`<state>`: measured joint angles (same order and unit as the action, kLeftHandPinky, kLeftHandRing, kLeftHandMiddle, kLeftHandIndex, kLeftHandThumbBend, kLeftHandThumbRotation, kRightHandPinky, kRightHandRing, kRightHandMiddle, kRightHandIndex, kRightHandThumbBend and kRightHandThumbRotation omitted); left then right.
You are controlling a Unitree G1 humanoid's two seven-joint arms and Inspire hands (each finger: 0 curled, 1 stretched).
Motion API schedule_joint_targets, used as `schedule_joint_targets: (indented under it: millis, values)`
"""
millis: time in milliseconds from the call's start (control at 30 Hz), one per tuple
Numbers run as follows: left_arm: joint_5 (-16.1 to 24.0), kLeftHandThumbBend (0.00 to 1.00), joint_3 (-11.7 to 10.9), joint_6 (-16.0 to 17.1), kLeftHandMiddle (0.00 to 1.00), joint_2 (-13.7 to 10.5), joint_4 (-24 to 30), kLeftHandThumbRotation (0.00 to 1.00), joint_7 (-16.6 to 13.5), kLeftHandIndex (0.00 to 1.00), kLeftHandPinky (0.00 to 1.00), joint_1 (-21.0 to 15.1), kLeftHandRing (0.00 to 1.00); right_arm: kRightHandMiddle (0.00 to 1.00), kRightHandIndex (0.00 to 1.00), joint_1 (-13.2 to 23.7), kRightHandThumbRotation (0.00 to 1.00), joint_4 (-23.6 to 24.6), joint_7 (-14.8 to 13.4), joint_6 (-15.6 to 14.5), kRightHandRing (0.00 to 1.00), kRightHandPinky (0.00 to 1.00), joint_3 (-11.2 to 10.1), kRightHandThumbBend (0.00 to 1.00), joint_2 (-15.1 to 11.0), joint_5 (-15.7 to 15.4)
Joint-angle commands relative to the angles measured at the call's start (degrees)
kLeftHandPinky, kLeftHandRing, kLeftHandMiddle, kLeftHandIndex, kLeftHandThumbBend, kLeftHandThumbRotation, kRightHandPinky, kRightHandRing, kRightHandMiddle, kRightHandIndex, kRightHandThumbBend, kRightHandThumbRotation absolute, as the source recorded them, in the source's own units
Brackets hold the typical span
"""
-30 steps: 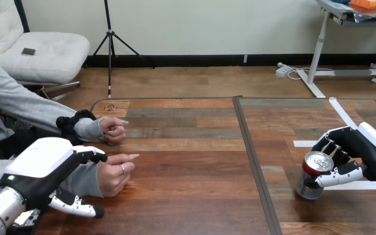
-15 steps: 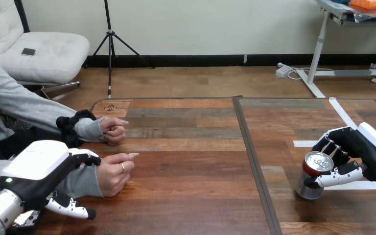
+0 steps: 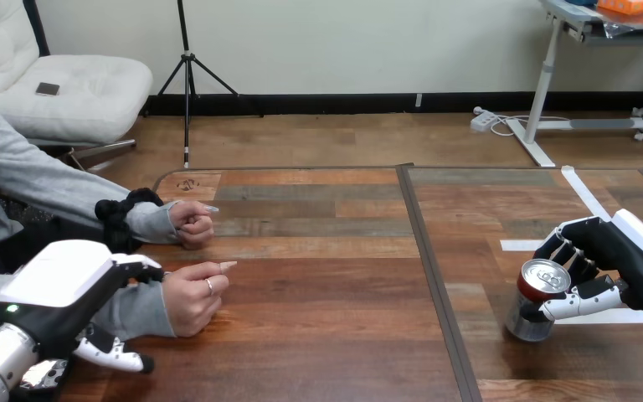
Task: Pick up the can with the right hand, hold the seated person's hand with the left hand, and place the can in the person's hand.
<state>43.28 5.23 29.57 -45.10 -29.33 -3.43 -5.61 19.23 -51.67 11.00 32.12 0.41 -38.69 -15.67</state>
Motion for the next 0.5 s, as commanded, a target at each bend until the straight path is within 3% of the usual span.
schedule_joint_targets:
  millis: [0, 300, 467]
  values:
    - [0.7, 1.0, 0.8, -1.6, 0.77, -1.2, -1.8, 0.22, -2.4, 0.76, 0.69, -3.4, 0.75, 0.4, 0.44, 5.0, 0.0, 0.5, -0.6, 1.0, 0.36, 0.33, -0.9, 0.76, -0.4, 1.3]
    - [2.3, 1.0, 2.8, -3.6, 0.77, -1.2, -4.9, 0.22, -5.5, 0.76, 0.69, -5.2, 0.75, 0.4, 0.44, 4.7, 0.0, 1.5, -0.6, 0.6, 0.36, 0.33, -0.7, 0.76, -0.5, 1.0]
    - [3.3, 1.0, 3.7, -4.0, 0.77, -1.0, -7.0, 0.24, -8.8, 0.76, 0.69, -6.2, 0.74, 0.4, 0.44, 4.5, 0.0, 1.4, -0.8, 1.0, 0.36, 0.33, -0.7, 0.76, -0.7, 0.9]
